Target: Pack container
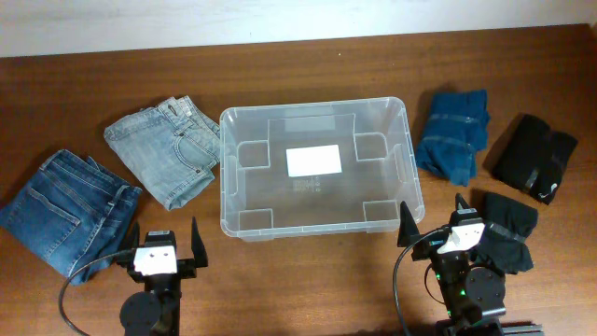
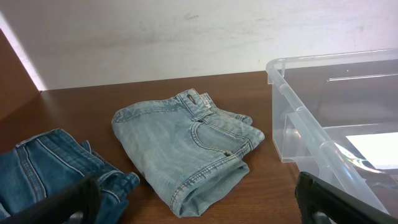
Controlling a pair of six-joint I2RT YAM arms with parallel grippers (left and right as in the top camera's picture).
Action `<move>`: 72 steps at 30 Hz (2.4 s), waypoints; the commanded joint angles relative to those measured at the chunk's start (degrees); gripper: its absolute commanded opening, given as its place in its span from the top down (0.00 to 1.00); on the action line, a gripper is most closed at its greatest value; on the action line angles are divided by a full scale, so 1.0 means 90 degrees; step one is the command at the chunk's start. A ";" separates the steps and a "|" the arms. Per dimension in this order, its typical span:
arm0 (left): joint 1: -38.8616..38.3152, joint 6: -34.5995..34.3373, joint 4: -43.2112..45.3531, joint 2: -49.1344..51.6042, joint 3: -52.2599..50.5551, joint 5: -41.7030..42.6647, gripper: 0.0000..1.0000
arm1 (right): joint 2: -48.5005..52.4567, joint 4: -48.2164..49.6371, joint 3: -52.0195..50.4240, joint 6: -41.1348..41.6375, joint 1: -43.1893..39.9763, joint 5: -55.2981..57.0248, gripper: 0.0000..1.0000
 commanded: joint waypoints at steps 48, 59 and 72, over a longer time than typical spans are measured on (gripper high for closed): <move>0.0036 0.0075 0.0015 -0.0053 -0.0070 0.0066 0.01 | -0.0056 -0.0007 -0.0029 0.0051 -0.0041 -0.0126 0.02; 0.0036 0.0075 0.0015 -0.0053 -0.0070 0.0066 0.01 | -0.0053 -0.0022 0.0772 0.0391 -0.0041 -0.0087 0.02; 0.0036 0.0075 0.0015 -0.0053 -0.0070 0.0066 0.00 | 0.2193 -0.2487 0.4495 0.0753 -0.0041 0.0109 0.01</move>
